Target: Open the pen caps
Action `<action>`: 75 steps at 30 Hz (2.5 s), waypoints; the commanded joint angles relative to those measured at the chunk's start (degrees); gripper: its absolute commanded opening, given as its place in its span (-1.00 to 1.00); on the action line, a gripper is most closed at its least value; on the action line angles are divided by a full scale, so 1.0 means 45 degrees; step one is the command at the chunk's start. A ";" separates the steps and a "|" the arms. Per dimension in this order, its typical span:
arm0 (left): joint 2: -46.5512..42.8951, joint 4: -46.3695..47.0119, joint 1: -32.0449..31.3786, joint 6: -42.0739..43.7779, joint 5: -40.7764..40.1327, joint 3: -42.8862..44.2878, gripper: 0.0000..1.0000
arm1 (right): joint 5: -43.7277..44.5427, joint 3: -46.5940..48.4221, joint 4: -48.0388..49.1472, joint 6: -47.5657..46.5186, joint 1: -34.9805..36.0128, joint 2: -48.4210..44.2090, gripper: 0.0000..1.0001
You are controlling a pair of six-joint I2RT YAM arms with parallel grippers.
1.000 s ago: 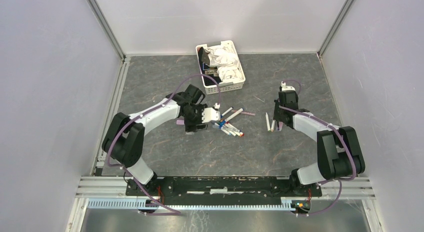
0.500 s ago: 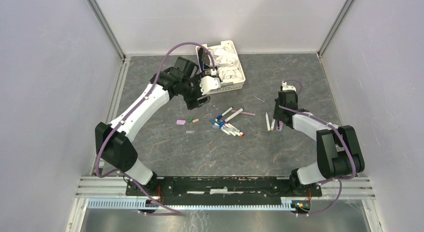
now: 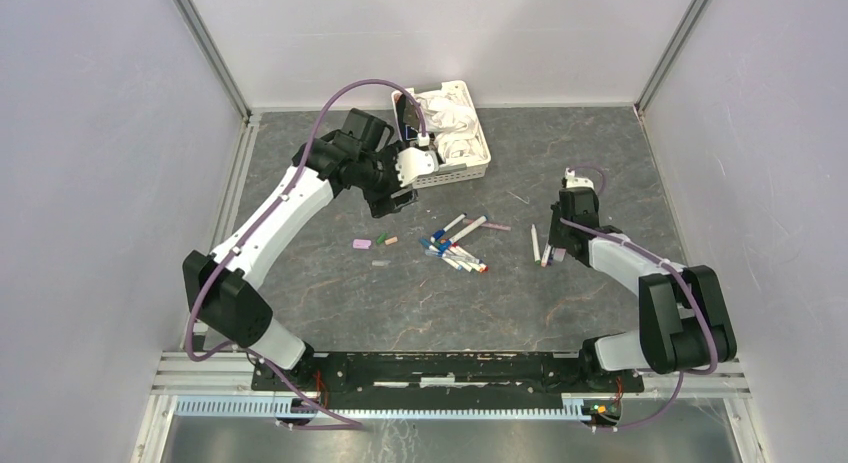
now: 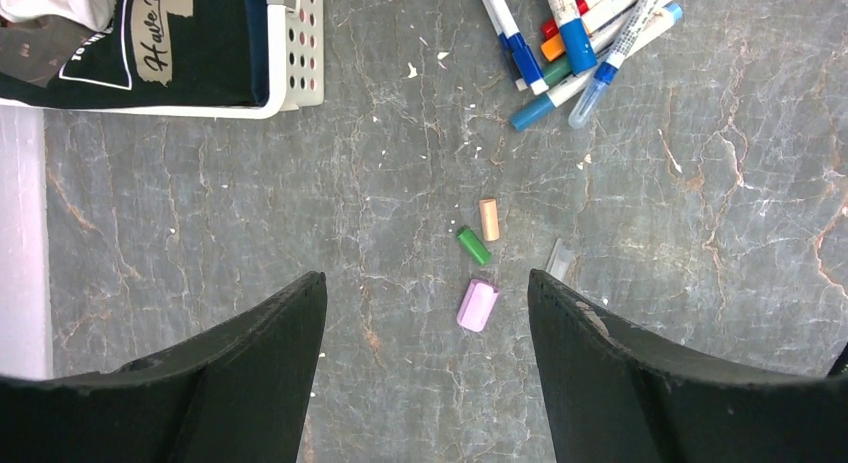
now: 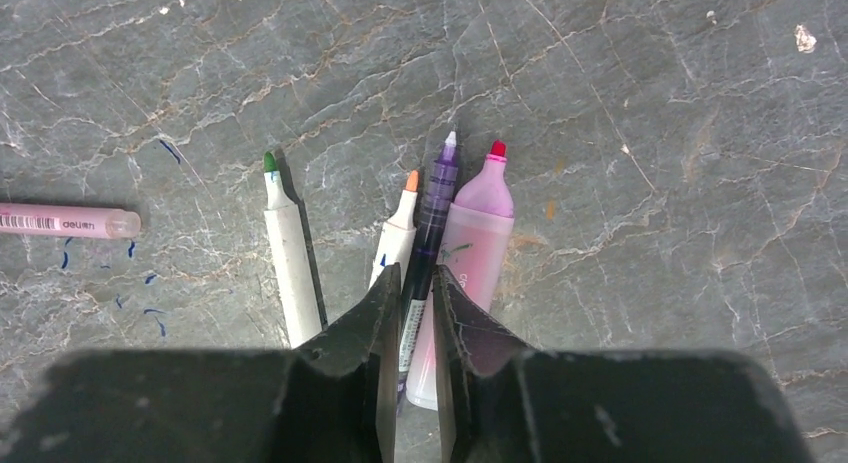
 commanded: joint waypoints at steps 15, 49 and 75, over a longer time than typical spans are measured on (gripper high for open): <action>-0.0923 -0.0464 0.0125 -0.0421 -0.0058 0.0828 0.60 | -0.0948 0.0372 -0.0960 -0.0913 0.0468 -0.1222 -0.57; -0.1489 0.0016 0.1199 -0.1580 -0.0024 0.0291 1.00 | -0.8573 0.6367 -0.2461 -1.3190 0.4579 0.4830 0.19; -0.1388 -0.0823 0.1198 -0.1008 0.0645 0.0380 1.00 | -0.9969 0.6115 -0.2943 -1.2609 0.4586 0.4411 -1.00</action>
